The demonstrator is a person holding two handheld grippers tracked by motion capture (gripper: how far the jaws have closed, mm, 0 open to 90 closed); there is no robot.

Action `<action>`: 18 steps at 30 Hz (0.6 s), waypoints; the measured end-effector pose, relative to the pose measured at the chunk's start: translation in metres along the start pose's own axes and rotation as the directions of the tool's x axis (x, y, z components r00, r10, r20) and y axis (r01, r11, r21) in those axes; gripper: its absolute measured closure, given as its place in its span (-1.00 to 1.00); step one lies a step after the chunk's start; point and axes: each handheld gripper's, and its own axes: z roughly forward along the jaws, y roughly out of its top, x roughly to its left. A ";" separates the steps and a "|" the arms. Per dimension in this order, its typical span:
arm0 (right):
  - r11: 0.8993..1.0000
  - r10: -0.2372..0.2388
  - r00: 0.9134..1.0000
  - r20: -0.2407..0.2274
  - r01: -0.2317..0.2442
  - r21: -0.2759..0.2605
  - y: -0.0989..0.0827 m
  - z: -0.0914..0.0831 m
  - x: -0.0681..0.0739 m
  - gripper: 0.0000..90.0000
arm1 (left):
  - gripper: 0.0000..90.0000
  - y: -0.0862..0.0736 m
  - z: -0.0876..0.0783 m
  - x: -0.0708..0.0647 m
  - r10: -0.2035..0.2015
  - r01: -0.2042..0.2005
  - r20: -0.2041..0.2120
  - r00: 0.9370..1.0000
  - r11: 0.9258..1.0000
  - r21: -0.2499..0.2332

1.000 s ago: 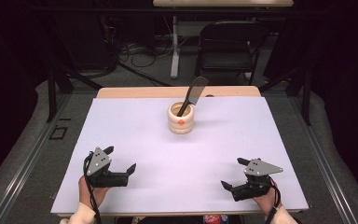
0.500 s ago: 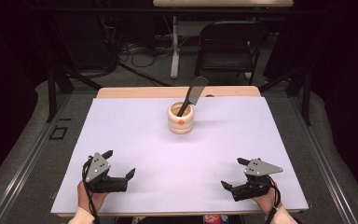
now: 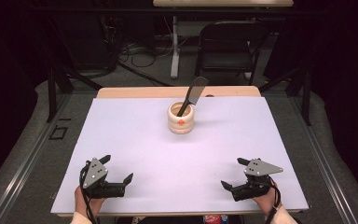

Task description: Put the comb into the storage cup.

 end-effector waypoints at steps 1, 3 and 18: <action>1.000 0.000 1.000 0.000 0.000 0.000 0.000 0.000 0.000 -1.00 | -1.00 -0.001 0.000 0.000 -0.005 0.005 0.000 1.000 1.000 0.001; 1.000 0.002 1.000 0.000 -0.002 0.002 0.000 0.000 0.000 -1.00 | -1.00 -0.002 -0.001 0.001 -0.003 0.003 0.000 1.000 1.000 0.000; 1.000 -0.005 1.000 -0.003 0.005 0.004 0.000 0.000 0.000 -1.00 | -1.00 -0.008 0.005 0.007 -0.008 0.007 0.022 1.000 1.000 0.030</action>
